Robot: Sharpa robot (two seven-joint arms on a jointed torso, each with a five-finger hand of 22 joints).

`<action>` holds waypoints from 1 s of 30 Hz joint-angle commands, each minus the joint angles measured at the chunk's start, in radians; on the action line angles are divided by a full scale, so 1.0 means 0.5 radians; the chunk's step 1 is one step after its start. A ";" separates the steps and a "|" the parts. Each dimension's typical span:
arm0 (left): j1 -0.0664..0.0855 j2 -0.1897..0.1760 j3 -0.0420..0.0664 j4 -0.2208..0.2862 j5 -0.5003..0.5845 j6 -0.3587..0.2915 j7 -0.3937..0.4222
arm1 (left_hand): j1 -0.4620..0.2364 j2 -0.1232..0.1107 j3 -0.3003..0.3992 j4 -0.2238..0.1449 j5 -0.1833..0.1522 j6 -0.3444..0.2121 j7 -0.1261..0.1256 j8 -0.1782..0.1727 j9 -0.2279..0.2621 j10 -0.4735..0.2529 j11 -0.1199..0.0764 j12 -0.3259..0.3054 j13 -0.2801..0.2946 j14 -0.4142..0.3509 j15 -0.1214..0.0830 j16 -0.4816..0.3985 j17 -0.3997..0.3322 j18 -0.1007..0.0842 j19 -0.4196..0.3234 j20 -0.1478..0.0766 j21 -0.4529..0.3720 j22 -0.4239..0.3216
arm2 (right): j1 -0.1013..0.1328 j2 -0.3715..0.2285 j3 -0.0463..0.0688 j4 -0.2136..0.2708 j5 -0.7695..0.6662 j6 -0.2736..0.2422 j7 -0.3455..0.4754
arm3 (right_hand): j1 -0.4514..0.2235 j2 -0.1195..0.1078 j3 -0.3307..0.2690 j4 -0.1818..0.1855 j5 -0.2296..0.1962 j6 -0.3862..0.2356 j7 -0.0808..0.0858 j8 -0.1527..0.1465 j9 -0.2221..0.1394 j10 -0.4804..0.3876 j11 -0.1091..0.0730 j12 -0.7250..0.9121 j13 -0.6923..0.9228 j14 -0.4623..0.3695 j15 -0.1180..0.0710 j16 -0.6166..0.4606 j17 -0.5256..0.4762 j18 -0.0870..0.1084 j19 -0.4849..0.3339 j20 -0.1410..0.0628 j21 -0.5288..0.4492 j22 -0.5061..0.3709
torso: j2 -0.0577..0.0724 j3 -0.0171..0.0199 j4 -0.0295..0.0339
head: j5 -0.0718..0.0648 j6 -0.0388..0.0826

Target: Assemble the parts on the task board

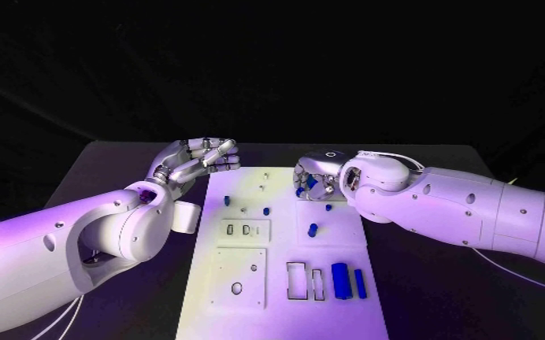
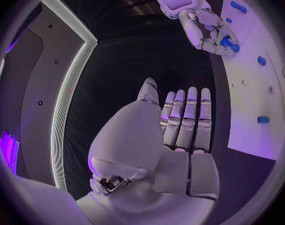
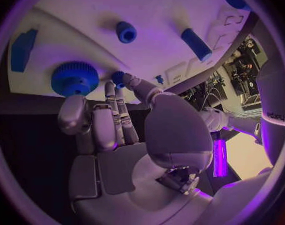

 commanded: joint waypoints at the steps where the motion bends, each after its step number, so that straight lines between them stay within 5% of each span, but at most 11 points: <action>1: 0.006 0.001 0.002 0.005 0.011 0.038 0.005 | -0.017 -0.005 -0.013 0.000 -0.007 -0.011 0.013 -0.009 0.002 -0.006 0.003 -0.008 0.001 -0.013 -0.004 -0.011 0.002 0.037 0.009 -0.002 -0.007 -0.002 | -0.003 0.006 0.000 0.000 -0.029 -0.004 -0.014 | 0.021 0.019 0.045 0.005 -0.036 0.024 -0.001 0.012 0.014 0.027 -0.008 0.007 0.005 0.050 -0.018 0.017 0.014 -0.023 0.027 -0.005 0.027 0.039 | 0.002 0.0001 0.000 | 0.002 -0.007; 10: 0.008 -0.001 0.002 0.005 0.012 0.045 0.002 | -0.017 -0.002 -0.015 -0.001 -0.008 -0.012 0.014 -0.010 0.003 -0.006 0.004 -0.009 0.001 -0.014 -0.003 -0.013 0.003 0.037 0.009 -0.001 -0.009 -0.004 | -0.010 0.019 -0.001 -0.016 -0.038 -0.033 -0.042 | 0.053 0.024 0.120 0.013 -0.065 0.031 -0.004 0.022 0.038 0.049 -0.014 -0.001 0.009 0.062 -0.025 0.043 0.035 -0.033 0.055 -0.012 0.066 0.097 | 0.005 -0.0003 -0.001 | 0.007 -0.015; 30: 0.009 0.000 0.002 -0.006 0.020 0.051 -0.001 | -0.015 0.003 -0.017 -0.002 -0.017 -0.014 0.015 -0.012 0.004 -0.008 0.005 -0.012 0.001 -0.013 -0.003 -0.015 0.005 0.037 0.010 0.000 -0.012 -0.006 | 0.016 0.039 0.009 0.055 -0.118 -0.449 -0.144 | 0.077 0.015 0.197 0.028 -0.078 0.055 -0.011 0.050 0.080 0.075 -0.022 -0.009 0.016 0.067 -0.033 0.061 0.040 -0.050 0.107 -0.020 0.130 0.193 | 0.011 0.0003 0.007 | 0.017 0.003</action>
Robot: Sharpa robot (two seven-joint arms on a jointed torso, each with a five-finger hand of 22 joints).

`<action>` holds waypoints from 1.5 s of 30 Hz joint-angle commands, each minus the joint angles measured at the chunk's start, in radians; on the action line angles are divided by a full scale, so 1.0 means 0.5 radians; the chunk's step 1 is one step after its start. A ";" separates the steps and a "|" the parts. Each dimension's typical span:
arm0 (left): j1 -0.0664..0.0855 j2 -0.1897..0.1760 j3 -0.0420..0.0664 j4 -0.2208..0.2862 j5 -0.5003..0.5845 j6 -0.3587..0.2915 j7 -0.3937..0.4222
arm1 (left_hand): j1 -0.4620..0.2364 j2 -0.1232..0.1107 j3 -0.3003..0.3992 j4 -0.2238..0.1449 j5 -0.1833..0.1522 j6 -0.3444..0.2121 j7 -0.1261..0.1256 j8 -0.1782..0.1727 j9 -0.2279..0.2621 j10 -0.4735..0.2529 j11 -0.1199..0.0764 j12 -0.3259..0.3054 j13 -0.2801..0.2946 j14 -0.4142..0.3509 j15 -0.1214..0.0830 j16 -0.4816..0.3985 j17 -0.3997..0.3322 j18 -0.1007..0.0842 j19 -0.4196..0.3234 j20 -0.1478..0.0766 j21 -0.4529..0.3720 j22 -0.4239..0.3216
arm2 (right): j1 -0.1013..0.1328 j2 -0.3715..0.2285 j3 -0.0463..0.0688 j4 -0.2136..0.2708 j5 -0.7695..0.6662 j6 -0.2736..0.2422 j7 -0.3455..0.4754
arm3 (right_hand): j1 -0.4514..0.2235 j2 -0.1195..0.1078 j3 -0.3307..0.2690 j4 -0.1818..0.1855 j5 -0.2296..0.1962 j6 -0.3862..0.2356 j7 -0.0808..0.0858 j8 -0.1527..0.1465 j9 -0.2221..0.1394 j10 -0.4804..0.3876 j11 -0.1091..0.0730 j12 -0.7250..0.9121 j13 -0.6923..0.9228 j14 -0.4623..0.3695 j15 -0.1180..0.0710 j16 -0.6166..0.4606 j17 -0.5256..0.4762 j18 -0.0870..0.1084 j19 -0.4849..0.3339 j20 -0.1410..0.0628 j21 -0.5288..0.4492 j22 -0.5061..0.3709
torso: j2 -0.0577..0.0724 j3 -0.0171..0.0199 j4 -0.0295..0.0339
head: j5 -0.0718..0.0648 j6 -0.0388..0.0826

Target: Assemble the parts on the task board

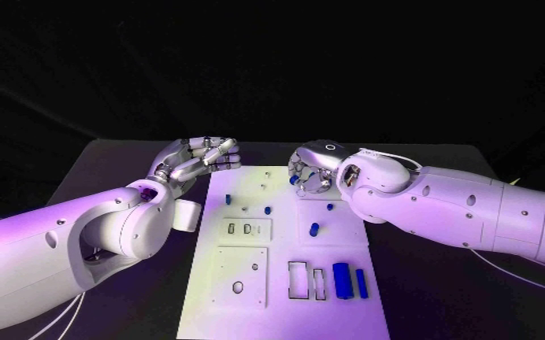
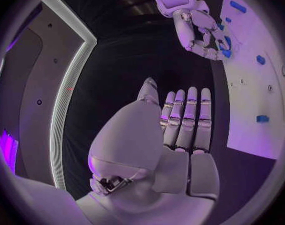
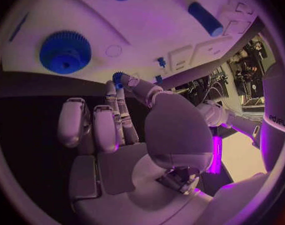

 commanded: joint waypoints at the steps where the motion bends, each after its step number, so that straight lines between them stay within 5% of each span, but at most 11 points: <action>1: 0.005 0.004 0.002 0.002 0.008 0.038 0.011 | -0.015 0.003 -0.011 0.004 -0.007 -0.014 0.015 -0.012 0.003 -0.008 0.005 -0.012 0.002 -0.013 -0.003 -0.007 0.002 0.037 0.010 0.000 -0.012 -0.002 | 0.006 0.030 0.002 -0.016 -0.069 -0.176 -0.055 | 0.008 -0.010 0.016 0.000 0.011 0.017 -0.001 0.014 0.006 0.018 -0.001 -0.003 -0.003 0.061 -0.012 0.013 0.001 -0.019 0.012 -0.002 0.009 0.003 | 0.006 0.0018 0.007 | 0.004 0.006; 24: 0.022 0.021 0.003 0.022 0.009 0.043 0.017 | -0.013 0.005 -0.012 0.003 -0.009 -0.014 0.015 -0.012 0.004 -0.008 0.005 -0.013 0.002 -0.013 -0.002 -0.008 0.002 0.037 0.009 0.000 -0.014 -0.003 | -0.018 0.323 0.005 -0.298 -0.074 -0.195 -0.075 | -0.010 -0.029 0.031 0.022 0.007 0.006 0.001 0.015 0.022 0.013 0.002 -0.013 -0.006 0.067 -0.010 0.030 0.015 -0.032 0.049 -0.002 0.048 0.064 | 0.049 -0.0147 0.065 | -0.029 0.007; 45: 0.041 0.017 0.003 0.028 0.009 0.049 0.015 | -0.009 0.010 -0.014 0.000 -0.012 -0.014 0.014 -0.014 0.006 -0.010 0.004 -0.015 0.002 -0.011 -0.002 -0.011 0.005 0.037 0.009 0.000 -0.018 -0.006 | -0.032 0.370 0.005 -0.377 -0.076 -0.135 -0.115 | -0.031 -0.049 0.036 0.044 0.000 -0.014 0.004 0.008 0.028 -0.001 0.006 -0.017 -0.009 0.067 -0.006 0.034 0.012 -0.036 0.062 0.001 0.062 0.087 | 0.059 -0.0164 0.071 | -0.014 0.000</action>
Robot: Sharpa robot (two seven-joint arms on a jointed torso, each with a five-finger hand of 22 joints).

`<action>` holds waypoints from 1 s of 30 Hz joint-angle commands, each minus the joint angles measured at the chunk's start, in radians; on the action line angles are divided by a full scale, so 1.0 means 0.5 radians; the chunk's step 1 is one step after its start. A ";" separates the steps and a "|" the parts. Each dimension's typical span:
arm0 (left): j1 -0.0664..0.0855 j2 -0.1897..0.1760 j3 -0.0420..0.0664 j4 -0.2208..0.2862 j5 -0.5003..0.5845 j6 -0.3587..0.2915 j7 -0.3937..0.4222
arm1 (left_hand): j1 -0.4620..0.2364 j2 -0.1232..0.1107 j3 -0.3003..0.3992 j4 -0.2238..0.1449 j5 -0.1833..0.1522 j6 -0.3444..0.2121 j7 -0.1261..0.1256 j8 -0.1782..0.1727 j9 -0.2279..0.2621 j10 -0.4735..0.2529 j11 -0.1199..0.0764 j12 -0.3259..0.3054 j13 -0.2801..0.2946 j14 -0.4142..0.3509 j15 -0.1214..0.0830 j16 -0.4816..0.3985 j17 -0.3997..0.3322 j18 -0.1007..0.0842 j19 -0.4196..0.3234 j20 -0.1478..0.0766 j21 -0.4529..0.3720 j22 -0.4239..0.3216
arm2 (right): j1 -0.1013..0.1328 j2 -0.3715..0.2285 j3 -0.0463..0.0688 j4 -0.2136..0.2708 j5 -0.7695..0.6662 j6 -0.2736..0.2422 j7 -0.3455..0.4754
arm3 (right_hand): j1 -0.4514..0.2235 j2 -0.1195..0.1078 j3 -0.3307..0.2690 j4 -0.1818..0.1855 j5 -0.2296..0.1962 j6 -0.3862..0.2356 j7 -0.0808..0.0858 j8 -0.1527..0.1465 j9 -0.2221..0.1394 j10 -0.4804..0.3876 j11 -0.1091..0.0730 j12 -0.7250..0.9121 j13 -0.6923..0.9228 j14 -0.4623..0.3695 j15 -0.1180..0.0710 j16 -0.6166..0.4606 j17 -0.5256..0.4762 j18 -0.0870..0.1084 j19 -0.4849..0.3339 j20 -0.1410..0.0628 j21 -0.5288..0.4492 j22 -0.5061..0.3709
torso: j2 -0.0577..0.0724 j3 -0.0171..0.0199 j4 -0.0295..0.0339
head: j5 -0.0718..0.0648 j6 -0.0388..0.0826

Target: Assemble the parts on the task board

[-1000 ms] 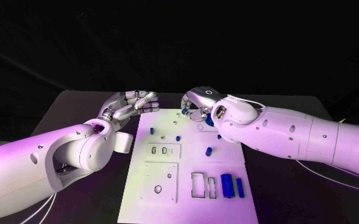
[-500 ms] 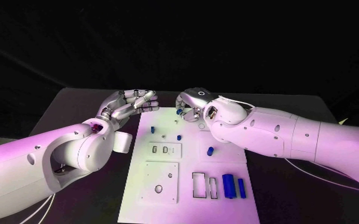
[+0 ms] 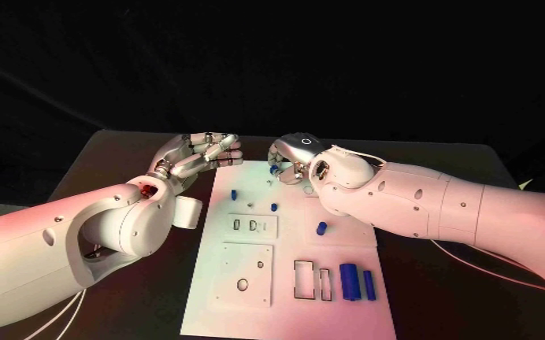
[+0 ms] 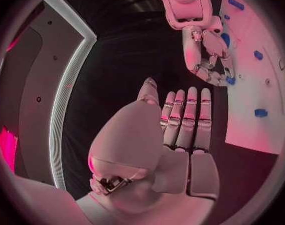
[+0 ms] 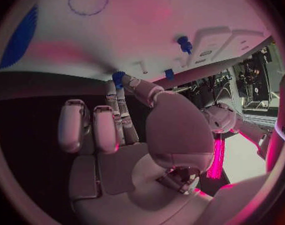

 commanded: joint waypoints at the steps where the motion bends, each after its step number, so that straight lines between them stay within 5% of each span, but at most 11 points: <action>1: 0.006 0.002 0.002 0.007 0.005 0.041 0.014 | -0.009 0.010 -0.015 0.000 -0.013 -0.014 0.014 -0.014 0.002 -0.010 0.004 -0.007 0.002 -0.011 -0.002 -0.011 0.002 0.038 0.009 0.000 -0.004 -0.002 | -0.001 0.005 0.000 -0.016 -0.032 0.039 -0.034 | -0.006 -0.029 0.000 0.019 -0.009 -0.014 0.006 0.005 0.004 -0.014 0.015 -0.011 -0.005 0.066 -0.005 0.013 -0.002 -0.036 0.003 0.001 0.005 -0.004 | 0.002 -0.0001 0.001 | 0.001 0.000; 3: 0.006 0.002 0.002 0.006 0.005 0.041 0.014 | -0.009 0.010 -0.015 0.000 -0.013 -0.014 0.014 -0.014 0.002 -0.010 0.004 -0.007 0.002 -0.011 -0.002 -0.011 0.002 0.038 0.009 0.000 -0.004 -0.002 | -0.001 0.009 0.000 -0.019 -0.030 0.041 -0.024 | -0.016 -0.049 0.001 0.026 -0.016 -0.035 0.012 -0.006 0.004 -0.034 0.021 -0.014 -0.008 0.062 0.000 0.007 -0.018 -0.033 -0.008 0.005 -0.004 -0.014 | 0.002 0.0002 0.000 | 0.005 0.001; 7: 0.007 0.002 0.002 0.005 0.005 0.042 0.014 | -0.009 0.010 -0.015 0.000 -0.013 -0.014 0.014 -0.014 0.002 -0.010 0.004 -0.007 0.002 -0.011 -0.002 -0.011 0.002 0.038 0.009 0.000 -0.004 -0.002 | -0.001 0.006 0.000 -0.010 -0.022 0.036 0.004 | -0.045 -0.177 -0.097 0.048 0.013 -0.234 0.087 -0.131 -0.048 -0.322 0.095 -0.017 -0.076 -0.014 0.063 -0.088 -0.198 0.008 -0.161 0.060 -0.145 -0.192 | 0.000 0.0001 -0.002 | 0.009 -0.001; 10: 0.007 0.000 0.002 0.003 0.006 0.043 0.013 | -0.008 0.012 -0.018 0.000 -0.015 -0.015 0.015 -0.015 0.003 -0.011 0.004 -0.008 0.002 -0.011 -0.002 -0.013 0.004 0.038 0.009 0.001 -0.006 -0.004 | 0.000 -0.022 0.000 0.024 -0.019 0.021 0.011 | 0.054 -0.138 -0.391 0.090 0.060 -0.289 0.067 -0.175 -0.091 -0.410 0.100 0.007 -0.105 -0.044 0.073 -0.099 -0.260 0.021 -0.195 0.078 -0.199 -0.231 | -0.002 0.0011 -0.005 | 0.010 0.001; 13: 0.008 -0.004 0.002 -0.001 0.008 0.043 0.013 | -0.008 0.012 -0.018 0.000 -0.015 -0.015 0.015 -0.015 0.003 -0.011 0.004 -0.008 0.002 -0.011 -0.002 -0.013 0.004 0.038 0.009 0.001 -0.006 -0.004 | 0.003 -0.094 0.000 0.101 -0.016 0.002 0.004 | 0.093 -0.119 -0.491 0.114 0.068 -0.281 0.064 -0.179 -0.106 -0.414 0.101 0.016 -0.111 -0.043 0.073 -0.087 -0.262 0.021 -0.187 0.079 -0.202 -0.223 | -0.004 0.0022 -0.010 | 0.013 0.000; 16: 0.008 -0.009 0.002 -0.005 0.010 0.043 0.013 | -0.008 0.013 -0.019 0.000 -0.015 -0.015 0.015 -0.015 0.003 -0.011 0.004 -0.009 0.002 -0.011 -0.002 -0.014 0.004 0.038 0.010 0.001 -0.007 -0.004 | 0.009 -0.196 0.008 0.198 -0.002 -0.011 -0.010 | 0.108 -0.112 -0.530 0.132 0.077 -0.256 0.070 -0.171 -0.112 -0.387 0.093 0.034 -0.109 -0.034 0.067 -0.073 -0.254 0.017 -0.167 0.074 -0.190 -0.201 | -0.003 0.0023 -0.009 | 0.010 0.005; 22: 0.008 -0.019 0.002 -0.017 0.013 0.044 0.013 | -0.008 0.013 -0.019 0.000 -0.015 -0.015 0.015 -0.015 0.003 -0.011 0.004 -0.009 0.002 -0.011 -0.002 -0.014 0.004 0.038 0.010 0.001 -0.007 -0.004 | 0.038 -0.443 0.033 0.399 0.124 -0.014 -0.038 | 0.095 -0.115 -0.517 0.170 0.085 -0.199 0.074 -0.160 -0.127 -0.233 0.072 0.095 -0.084 0.005 0.048 -0.017 -0.184 -0.002 -0.094 0.058 -0.131 -0.113 | -0.014 0.0047 -0.030 | 0.019 0.008; 30: 0.008 -0.016 0.002 -0.037 0.019 0.053 0.012 | -0.008 0.013 -0.021 -0.001 -0.016 -0.016 0.015 -0.016 0.004 -0.012 0.003 -0.009 0.002 -0.011 -0.002 -0.015 0.005 0.038 0.010 0.001 -0.008 -0.006 | 0.067 -0.688 0.045 0.537 0.462 0.112 -0.105 | 0.007 -0.215 -0.589 0.257 0.025 -0.232 0.030 -0.181 -0.127 0.125 -0.004 0.266 0.063 0.036 -0.013 0.041 -0.108 -0.019 -0.035 0.002 -0.078 -0.022 | -0.025 0.0107 -0.052 | 0.008 0.009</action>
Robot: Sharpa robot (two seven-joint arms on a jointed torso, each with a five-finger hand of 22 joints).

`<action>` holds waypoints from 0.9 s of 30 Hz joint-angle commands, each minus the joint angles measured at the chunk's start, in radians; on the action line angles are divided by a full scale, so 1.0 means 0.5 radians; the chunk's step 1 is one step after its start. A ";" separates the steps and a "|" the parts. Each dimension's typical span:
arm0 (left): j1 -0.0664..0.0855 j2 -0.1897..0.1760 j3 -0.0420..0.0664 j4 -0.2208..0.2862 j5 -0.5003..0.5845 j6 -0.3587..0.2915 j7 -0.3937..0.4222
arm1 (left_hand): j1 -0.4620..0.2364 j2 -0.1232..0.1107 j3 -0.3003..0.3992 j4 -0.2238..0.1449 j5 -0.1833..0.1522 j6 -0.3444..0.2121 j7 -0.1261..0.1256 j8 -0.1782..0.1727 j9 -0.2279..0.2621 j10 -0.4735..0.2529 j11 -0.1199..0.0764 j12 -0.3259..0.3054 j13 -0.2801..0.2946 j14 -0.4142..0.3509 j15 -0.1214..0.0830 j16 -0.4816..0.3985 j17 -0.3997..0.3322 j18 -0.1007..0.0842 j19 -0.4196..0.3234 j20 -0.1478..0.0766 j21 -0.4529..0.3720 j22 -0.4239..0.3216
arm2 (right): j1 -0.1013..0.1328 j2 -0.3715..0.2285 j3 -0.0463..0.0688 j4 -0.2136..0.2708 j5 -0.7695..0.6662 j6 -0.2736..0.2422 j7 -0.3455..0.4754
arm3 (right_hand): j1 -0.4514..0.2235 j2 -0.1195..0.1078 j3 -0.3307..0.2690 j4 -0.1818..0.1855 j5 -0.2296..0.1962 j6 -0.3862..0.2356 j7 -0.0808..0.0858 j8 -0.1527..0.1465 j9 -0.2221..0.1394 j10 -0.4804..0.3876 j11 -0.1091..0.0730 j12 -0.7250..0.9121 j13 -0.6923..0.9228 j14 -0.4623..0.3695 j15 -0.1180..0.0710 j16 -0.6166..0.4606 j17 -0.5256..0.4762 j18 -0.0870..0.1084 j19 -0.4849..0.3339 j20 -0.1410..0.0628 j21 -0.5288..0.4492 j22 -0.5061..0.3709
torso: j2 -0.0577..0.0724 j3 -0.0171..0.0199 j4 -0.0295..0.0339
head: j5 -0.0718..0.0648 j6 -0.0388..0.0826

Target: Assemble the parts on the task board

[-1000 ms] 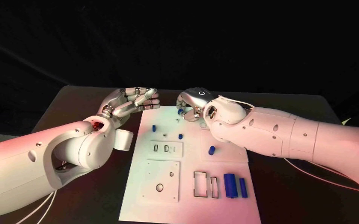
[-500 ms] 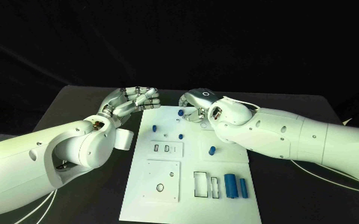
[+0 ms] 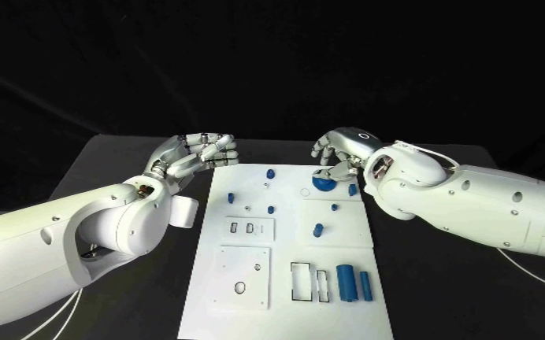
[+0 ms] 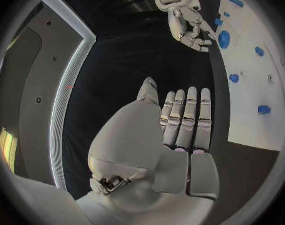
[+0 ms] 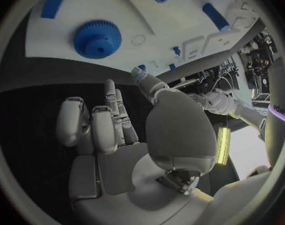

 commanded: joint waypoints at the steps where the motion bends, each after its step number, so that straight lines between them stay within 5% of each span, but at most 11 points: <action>1: 0.003 0.007 0.001 -0.004 0.012 0.045 0.013 | -0.008 0.013 -0.010 -0.001 -0.009 -0.016 0.015 -0.008 0.002 -0.012 0.003 -0.009 0.002 -0.011 -0.002 -0.008 0.003 0.038 0.010 0.001 -0.008 -0.002 | 0.003 -0.035 0.001 0.020 0.283 0.118 -0.070 | 0.009 -0.014 -0.083 0.014 0.009 -0.023 -0.024 -0.013 0.011 0.073 -0.022 0.083 0.078 0.041 -0.029 0.015 0.014 -0.022 0.018 -0.021 0.018 0.027 | -0.007 0.0070 -0.016 | -0.002 -0.002; 4: 0.003 0.010 0.001 -0.009 0.013 0.048 0.012 | -0.008 0.013 -0.010 -0.001 -0.009 -0.016 0.015 -0.008 0.002 -0.012 0.003 -0.009 0.002 -0.011 -0.002 -0.008 0.003 0.038 0.010 0.001 -0.008 -0.002 | 0.005 -0.053 0.001 0.010 0.361 0.163 -0.082 | 0.072 0.006 -0.253 0.055 0.026 -0.044 -0.045 -0.008 0.041 0.102 -0.052 0.303 0.298 0.062 -0.054 0.060 0.090 -0.033 0.050 -0.046 0.049 0.079 | -0.009 0.0108 -0.021 | -0.001 -0.002; 9: 0.003 0.016 0.001 -0.018 0.015 0.053 0.012 | -0.008 0.013 -0.010 -0.001 -0.009 -0.016 0.015 -0.008 0.002 -0.012 0.003 -0.009 0.002 -0.011 -0.002 -0.008 0.003 0.038 0.010 0.001 -0.008 -0.002 | 0.000 -0.038 0.001 -0.024 0.421 0.212 -0.087 | 0.215 0.043 -0.435 0.222 0.039 -0.080 -0.049 0.002 0.111 -0.180 -0.060 0.939 0.936 0.113 -0.049 0.206 0.377 -0.041 0.078 -0.054 0.071 0.145 | -0.009 0.0162 -0.024 | 0.004 -0.005; 11: 0.003 0.019 0.001 -0.021 0.015 0.055 0.011 | -0.008 0.013 -0.010 -0.001 -0.009 -0.016 0.015 -0.008 0.002 -0.012 0.003 -0.009 0.002 -0.011 -0.002 -0.008 0.003 0.038 0.010 0.001 -0.008 -0.002 | -0.007 -0.021 0.001 -0.044 0.425 0.225 -0.084 | 0.261 0.038 -0.474 0.304 0.026 -0.086 -0.048 0.006 0.135 -0.067 -0.050 1.518 1.458 0.141 -0.048 0.276 0.542 -0.042 0.079 -0.045 0.068 0.160 | -0.007 0.0171 -0.021 | 0.006 -0.007; 16: 0.003 0.021 0.001 -0.026 0.015 0.057 0.009 | -0.006 0.015 -0.013 -0.002 -0.010 -0.015 0.014 -0.009 0.004 -0.013 0.002 -0.009 0.002 -0.011 -0.002 -0.011 0.005 0.039 0.011 0.001 -0.010 -0.004 | -0.022 0.013 0.000 -0.091 0.430 0.247 -0.085 | 0.307 0.034 -0.492 0.377 0.038 -0.089 -0.039 0.007 0.157 0.083 -0.044 1.983 1.878 0.179 -0.038 0.344 0.725 -0.051 0.103 -0.035 0.090 0.205 | -0.005 0.0162 -0.018 | 0.004 -0.011; 27: 0.003 0.015 0.001 -0.029 0.015 0.057 0.007 | -0.006 0.015 -0.013 -0.002 -0.010 -0.015 0.014 -0.009 0.004 -0.013 0.002 -0.009 0.002 -0.011 -0.002 -0.011 0.005 0.039 0.011 0.001 -0.010 -0.004 | -0.047 0.054 -0.002 -0.174 0.423 0.266 -0.093 | 0.349 0.037 -0.456 0.418 0.115 -0.070 -0.038 0.015 0.175 0.224 -0.041 2.273 2.145 0.212 -0.032 0.390 0.868 -0.067 0.150 -0.028 0.138 0.273 | -0.006 0.0156 -0.017 | -0.001 -0.021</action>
